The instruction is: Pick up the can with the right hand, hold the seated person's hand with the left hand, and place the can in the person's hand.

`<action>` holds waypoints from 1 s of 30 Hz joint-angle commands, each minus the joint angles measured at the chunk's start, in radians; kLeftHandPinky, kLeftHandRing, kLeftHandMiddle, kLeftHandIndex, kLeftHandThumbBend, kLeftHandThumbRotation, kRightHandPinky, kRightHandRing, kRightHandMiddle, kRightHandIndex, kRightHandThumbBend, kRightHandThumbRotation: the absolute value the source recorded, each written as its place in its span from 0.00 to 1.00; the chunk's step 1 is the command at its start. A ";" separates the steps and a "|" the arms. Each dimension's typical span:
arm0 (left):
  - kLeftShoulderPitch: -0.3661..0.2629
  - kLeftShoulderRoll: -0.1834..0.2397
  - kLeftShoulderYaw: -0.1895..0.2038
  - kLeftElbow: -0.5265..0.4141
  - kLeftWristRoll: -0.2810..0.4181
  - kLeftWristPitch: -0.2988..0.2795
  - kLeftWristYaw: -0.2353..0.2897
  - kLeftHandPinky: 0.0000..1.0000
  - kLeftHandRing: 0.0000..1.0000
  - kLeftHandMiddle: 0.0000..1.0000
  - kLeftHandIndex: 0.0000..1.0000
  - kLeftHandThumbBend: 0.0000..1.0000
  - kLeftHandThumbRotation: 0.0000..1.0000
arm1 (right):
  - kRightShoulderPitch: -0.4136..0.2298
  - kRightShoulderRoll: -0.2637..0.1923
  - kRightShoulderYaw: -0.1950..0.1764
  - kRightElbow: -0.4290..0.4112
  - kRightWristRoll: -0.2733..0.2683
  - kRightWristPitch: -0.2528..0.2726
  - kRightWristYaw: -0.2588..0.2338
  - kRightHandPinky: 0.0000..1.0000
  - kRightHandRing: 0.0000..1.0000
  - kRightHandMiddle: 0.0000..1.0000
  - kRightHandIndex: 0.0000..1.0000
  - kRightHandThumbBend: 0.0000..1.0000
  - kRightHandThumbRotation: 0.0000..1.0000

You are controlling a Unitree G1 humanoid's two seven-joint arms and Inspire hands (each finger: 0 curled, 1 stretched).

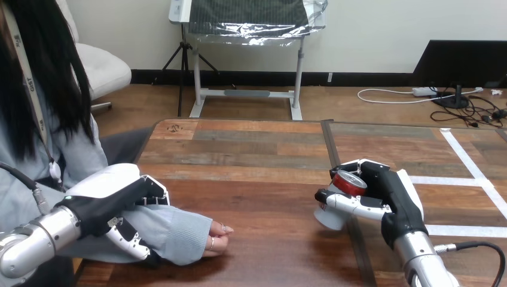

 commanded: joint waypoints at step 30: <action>-0.068 -0.010 0.020 -0.095 -0.032 0.001 -0.033 0.27 0.32 0.39 0.40 0.94 0.00 | -0.137 -0.033 0.033 0.012 -0.064 -0.064 -0.045 0.38 0.42 0.48 0.50 0.80 0.00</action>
